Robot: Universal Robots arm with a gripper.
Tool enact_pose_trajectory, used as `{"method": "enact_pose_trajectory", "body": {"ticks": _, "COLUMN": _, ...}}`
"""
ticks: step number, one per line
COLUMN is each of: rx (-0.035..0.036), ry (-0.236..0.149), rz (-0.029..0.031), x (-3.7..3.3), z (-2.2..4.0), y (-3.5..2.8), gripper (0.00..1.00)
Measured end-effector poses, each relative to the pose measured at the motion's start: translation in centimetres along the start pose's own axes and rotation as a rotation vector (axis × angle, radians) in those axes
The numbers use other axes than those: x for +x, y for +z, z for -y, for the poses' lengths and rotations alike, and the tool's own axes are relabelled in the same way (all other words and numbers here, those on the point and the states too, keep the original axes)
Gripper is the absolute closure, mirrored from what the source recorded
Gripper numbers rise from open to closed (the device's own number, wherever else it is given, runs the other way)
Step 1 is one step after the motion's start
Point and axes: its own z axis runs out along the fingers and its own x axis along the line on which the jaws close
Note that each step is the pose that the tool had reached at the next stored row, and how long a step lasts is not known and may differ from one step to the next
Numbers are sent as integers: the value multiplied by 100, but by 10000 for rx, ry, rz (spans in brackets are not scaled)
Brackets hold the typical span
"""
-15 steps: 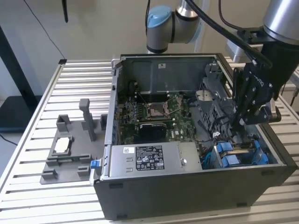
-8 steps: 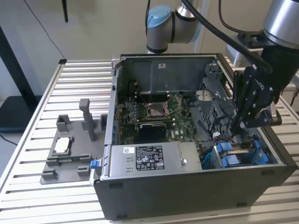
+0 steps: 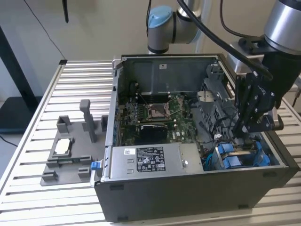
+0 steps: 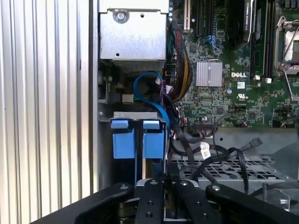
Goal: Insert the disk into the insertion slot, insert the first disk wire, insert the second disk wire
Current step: 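Insert the second disk wire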
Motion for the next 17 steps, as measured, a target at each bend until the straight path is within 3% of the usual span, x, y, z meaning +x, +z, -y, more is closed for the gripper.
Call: {"method": "enact_pose_trajectory", "body": {"ticks": 17, "rx": 38, "ry": 8, "rz": -1, "x": 62, "z": 63, "y": 105, "gripper": 84}}
